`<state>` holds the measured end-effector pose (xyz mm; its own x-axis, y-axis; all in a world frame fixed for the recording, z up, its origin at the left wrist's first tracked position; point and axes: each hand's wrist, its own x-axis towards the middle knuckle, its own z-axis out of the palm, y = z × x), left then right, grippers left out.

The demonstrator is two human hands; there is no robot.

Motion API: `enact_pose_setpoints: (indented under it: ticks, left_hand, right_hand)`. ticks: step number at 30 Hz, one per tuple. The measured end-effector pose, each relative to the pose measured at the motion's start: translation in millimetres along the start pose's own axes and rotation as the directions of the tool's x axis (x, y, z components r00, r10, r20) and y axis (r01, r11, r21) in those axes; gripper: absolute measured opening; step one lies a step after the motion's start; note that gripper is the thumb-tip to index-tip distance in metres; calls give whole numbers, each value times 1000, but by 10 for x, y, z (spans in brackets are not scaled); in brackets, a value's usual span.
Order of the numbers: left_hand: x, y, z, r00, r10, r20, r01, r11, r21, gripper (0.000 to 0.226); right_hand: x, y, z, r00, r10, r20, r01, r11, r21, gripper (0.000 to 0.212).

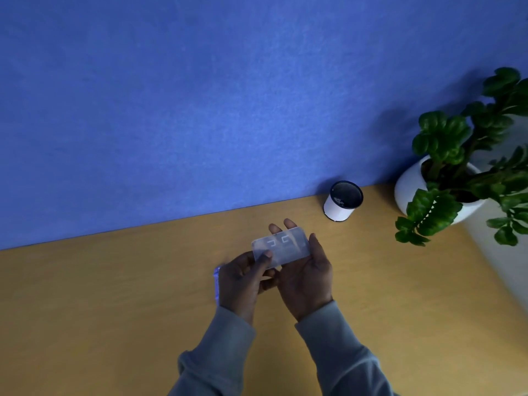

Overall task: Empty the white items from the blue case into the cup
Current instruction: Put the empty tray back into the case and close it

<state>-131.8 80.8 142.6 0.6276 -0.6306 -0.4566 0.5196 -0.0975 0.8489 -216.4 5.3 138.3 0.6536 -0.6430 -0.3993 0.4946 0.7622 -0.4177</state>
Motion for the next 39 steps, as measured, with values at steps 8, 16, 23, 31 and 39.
enact_pose_setpoints:
  ticks: [8,16,23,31,39]
  left_hand:
    - [-149,79,-176,1000,11,-10,-9,978,208,12]
    - [-214,123,-350,992,-119,-32,120,992,26,10]
    - [-327,-78,-267,992,-108,-64,106,994,-30,23]
    - [186,-384,-794,930,196,-310,76,723,687,27]
    - [550,-752,-988,953,166,-254,143,492,859,42]
  right_hand:
    - [22,38,30,999,26,-47,-25,1000,17,47]
    - [55,72,122,997,67,30,-64,993,-99,57]
    - [92,225,123,987,132,92,-124,989,-84,63]
    - [192,123,-44,979,190,73,-183,979,-92,57]
    - [205,190,-161,957,270,110,-264,962,-64,56]
